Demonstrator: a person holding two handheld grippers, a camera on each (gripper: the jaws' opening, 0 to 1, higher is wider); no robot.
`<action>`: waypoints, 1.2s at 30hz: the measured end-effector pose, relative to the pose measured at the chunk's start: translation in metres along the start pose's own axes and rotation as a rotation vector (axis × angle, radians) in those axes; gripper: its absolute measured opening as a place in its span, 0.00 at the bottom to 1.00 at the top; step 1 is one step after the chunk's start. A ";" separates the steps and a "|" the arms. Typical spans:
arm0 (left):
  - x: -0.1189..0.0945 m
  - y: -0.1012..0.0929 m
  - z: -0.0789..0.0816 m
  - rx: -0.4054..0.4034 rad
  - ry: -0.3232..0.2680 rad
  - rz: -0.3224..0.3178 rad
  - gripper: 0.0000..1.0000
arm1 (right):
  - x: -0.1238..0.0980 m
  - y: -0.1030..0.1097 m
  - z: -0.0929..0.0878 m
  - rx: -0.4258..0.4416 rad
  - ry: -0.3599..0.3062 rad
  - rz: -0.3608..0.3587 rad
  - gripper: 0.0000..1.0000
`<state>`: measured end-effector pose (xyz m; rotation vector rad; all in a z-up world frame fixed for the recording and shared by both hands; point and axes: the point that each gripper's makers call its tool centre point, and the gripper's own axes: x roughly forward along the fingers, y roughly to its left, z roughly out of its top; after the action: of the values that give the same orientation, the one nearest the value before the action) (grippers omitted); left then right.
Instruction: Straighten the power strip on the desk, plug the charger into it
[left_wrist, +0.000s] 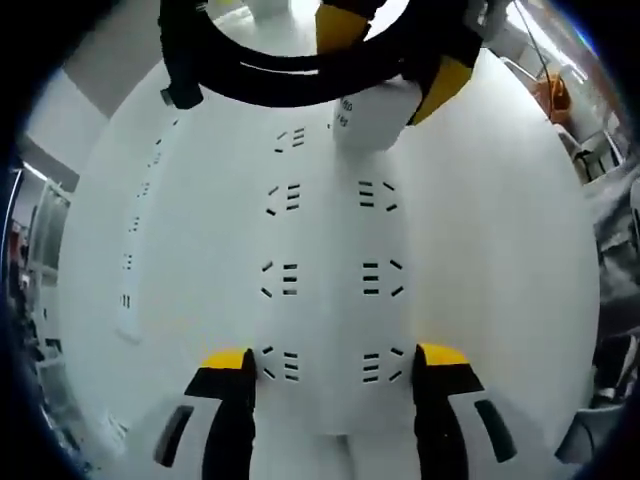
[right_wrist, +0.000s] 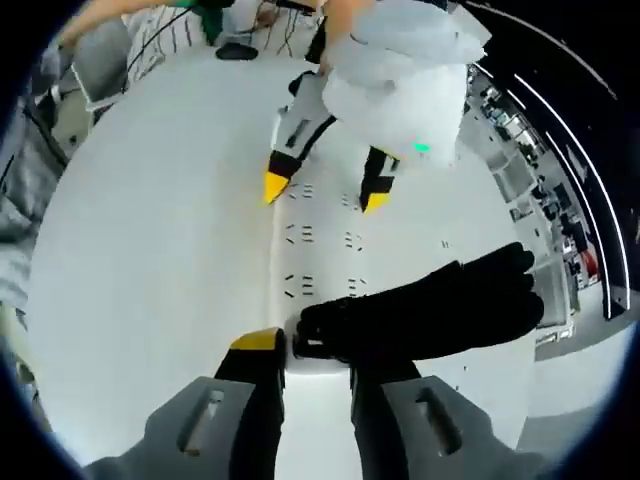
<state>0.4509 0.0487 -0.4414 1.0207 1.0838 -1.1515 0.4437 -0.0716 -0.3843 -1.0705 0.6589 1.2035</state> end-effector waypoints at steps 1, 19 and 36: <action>0.000 0.000 0.000 0.001 -0.001 0.000 0.63 | 0.001 0.001 0.000 0.025 0.003 0.009 0.22; 0.000 -0.001 0.000 0.019 0.008 -0.007 0.63 | 0.008 0.005 -0.008 -0.038 0.102 -0.055 0.22; 0.000 0.000 0.000 0.005 -0.012 -0.016 0.64 | 0.007 0.003 -0.004 -0.109 -0.037 -0.100 0.25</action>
<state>0.4506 0.0482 -0.4418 1.0096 1.0816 -1.1726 0.4429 -0.0726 -0.3926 -1.1554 0.5103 1.1807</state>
